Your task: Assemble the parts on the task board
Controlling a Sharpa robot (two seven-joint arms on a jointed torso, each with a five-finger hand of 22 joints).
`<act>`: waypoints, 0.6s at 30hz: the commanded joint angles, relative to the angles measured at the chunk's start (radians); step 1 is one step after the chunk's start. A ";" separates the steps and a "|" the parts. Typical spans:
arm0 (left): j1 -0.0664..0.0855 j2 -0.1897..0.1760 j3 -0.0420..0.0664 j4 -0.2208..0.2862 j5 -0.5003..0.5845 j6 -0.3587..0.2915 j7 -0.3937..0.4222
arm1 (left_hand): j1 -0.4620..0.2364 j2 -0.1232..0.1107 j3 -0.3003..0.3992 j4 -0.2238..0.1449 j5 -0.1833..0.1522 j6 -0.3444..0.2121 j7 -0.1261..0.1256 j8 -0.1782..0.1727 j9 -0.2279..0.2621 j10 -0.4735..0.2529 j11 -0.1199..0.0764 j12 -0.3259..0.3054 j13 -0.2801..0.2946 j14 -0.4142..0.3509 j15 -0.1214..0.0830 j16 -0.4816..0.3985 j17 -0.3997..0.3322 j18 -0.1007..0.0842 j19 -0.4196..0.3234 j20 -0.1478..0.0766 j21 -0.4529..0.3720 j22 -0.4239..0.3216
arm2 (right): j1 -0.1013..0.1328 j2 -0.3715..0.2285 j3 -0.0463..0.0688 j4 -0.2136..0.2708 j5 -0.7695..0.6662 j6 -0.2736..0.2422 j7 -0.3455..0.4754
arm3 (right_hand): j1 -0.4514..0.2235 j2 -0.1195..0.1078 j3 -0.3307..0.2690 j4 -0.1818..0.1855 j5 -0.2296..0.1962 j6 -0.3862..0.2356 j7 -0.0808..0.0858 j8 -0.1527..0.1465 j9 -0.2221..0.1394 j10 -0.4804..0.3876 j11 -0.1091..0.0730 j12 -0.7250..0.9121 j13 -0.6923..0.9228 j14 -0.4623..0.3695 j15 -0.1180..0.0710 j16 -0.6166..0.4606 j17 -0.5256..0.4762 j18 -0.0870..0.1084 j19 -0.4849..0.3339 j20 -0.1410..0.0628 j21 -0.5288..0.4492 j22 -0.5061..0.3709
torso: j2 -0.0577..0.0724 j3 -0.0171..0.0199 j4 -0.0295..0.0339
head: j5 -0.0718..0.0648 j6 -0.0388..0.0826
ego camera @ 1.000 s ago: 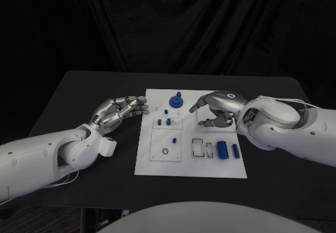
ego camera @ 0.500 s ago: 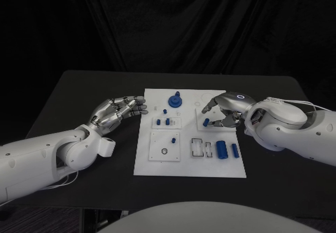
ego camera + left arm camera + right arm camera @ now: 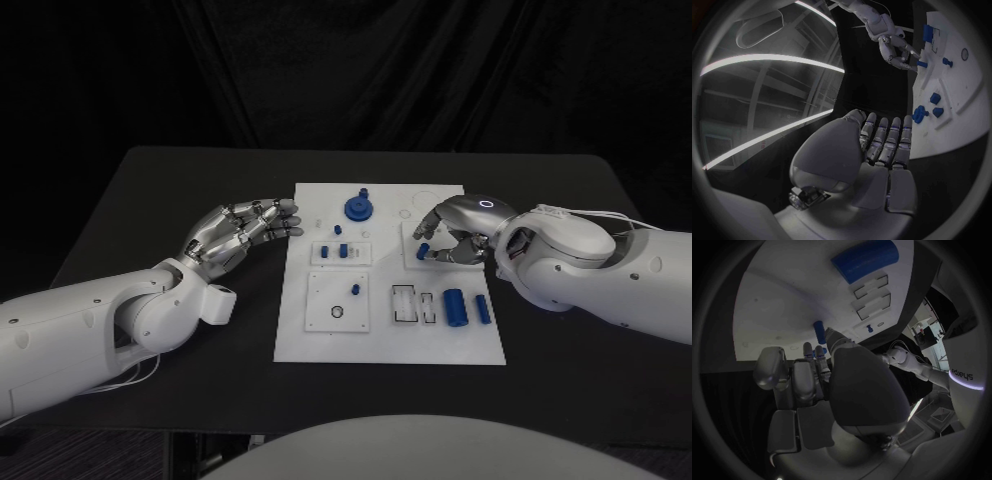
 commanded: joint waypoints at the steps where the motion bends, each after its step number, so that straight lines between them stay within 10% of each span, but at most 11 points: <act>1: -0.003 0.002 0.001 0.001 0.003 0.019 0.022 | 0.000 0.003 0.008 0.000 0.004 0.001 0.006 0.004 -0.001 -0.003 0.006 0.006 -0.001 -0.005 -0.002 0.005 -0.001 -0.003 0.009 0.001 0.006 0.001 | -0.006 0.007 0.001 -0.005 -0.012 -0.027 0.009 | 0.017 0.001 0.018 -0.005 0.025 0.019 0.002 0.012 0.003 0.016 -0.002 0.002 -0.003 0.003 -0.008 0.003 0.004 -0.011 0.004 -0.005 0.006 0.141 | -0.001 -0.0008 -0.0016 | 0.001 0.000; 18: -0.008 0.003 0.001 -0.005 0.003 0.025 0.018 | 0.000 0.004 0.010 -0.001 0.005 0.001 0.006 0.004 -0.002 -0.003 0.007 0.007 -0.001 -0.006 -0.002 0.005 -0.001 -0.003 0.008 0.000 0.006 0.001 | -0.032 0.041 0.001 -0.045 -0.037 -0.024 0.022 | 0.042 -0.005 0.086 -0.034 0.060 0.098 0.015 0.052 0.030 0.098 -0.022 -0.001 -0.003 0.002 -0.024 0.001 -0.001 -0.010 0.004 -0.019 0.007 0.142 | -0.002 -0.0015 -0.0008 | 0.007 0.000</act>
